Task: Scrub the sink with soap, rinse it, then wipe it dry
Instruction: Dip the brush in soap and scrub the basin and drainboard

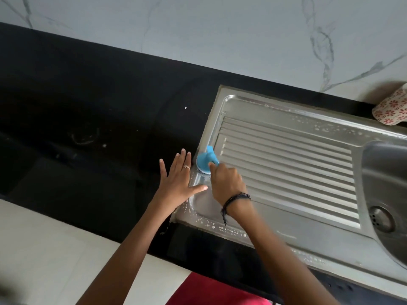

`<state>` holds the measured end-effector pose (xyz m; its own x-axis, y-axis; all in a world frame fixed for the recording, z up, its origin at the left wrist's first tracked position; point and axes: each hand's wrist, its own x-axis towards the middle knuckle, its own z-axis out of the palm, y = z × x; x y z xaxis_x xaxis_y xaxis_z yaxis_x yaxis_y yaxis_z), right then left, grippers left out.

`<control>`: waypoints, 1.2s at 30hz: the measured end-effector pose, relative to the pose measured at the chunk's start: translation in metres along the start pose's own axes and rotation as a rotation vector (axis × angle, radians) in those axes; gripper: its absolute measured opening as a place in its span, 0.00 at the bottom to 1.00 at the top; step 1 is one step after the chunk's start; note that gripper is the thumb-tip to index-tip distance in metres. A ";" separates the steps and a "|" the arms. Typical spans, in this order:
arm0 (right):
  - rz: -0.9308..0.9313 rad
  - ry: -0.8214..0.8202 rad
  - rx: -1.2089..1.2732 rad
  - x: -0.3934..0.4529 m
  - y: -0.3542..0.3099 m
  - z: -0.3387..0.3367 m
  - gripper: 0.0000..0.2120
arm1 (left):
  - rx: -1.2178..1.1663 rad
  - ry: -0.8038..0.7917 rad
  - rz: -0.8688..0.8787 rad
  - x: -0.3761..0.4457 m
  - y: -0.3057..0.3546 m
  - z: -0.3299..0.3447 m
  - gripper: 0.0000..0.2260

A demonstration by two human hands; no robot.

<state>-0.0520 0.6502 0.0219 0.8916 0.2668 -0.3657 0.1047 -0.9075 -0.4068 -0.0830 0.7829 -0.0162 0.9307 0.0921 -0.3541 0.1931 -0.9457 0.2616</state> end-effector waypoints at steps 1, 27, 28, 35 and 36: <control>-0.022 0.037 -0.059 0.007 -0.001 -0.001 0.19 | 0.008 0.004 0.002 0.002 -0.001 0.000 0.43; 0.063 0.255 -0.197 0.132 -0.028 -0.039 0.17 | 0.099 0.099 0.090 0.067 0.009 -0.017 0.40; 0.045 0.251 -0.214 0.119 -0.026 -0.030 0.16 | 0.089 0.098 0.089 0.068 0.008 -0.018 0.39; 0.123 0.280 -0.070 0.125 -0.019 -0.031 0.18 | 0.173 0.142 0.103 0.076 0.011 -0.024 0.40; 0.126 0.295 -0.056 0.144 -0.016 -0.039 0.18 | 0.180 0.146 0.099 0.077 0.012 -0.024 0.40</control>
<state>0.0920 0.6909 0.0082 0.9875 0.0529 -0.1487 0.0020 -0.9462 -0.3235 -0.0016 0.7862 -0.0189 0.9799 0.0275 -0.1977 0.0520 -0.9914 0.1197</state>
